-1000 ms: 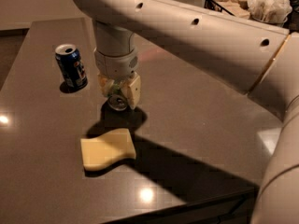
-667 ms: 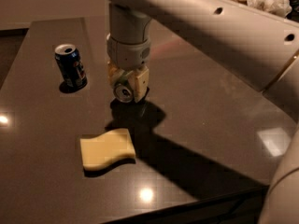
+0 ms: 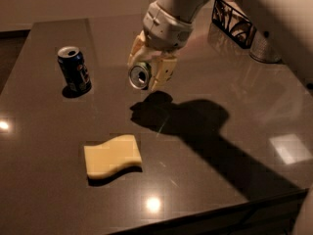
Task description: Place green can upright
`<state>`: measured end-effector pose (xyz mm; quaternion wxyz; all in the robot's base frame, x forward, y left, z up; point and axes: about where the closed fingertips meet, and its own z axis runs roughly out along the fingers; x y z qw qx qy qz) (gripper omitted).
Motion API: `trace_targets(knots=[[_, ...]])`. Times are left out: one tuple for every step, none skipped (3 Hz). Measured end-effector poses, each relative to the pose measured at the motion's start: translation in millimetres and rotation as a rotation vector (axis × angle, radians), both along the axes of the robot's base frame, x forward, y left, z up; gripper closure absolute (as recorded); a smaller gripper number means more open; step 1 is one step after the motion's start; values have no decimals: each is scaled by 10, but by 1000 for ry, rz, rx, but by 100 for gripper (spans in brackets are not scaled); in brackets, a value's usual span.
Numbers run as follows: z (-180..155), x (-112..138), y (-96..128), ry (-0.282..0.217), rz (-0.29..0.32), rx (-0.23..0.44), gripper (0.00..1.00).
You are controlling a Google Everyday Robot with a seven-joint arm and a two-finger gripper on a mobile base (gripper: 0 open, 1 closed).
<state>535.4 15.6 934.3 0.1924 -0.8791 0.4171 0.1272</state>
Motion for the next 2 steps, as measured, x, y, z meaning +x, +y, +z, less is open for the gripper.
trace_targets(knots=[[104,-54,-105,150,-117,176,100],[225,-102,-74,320,-206,344,100]])
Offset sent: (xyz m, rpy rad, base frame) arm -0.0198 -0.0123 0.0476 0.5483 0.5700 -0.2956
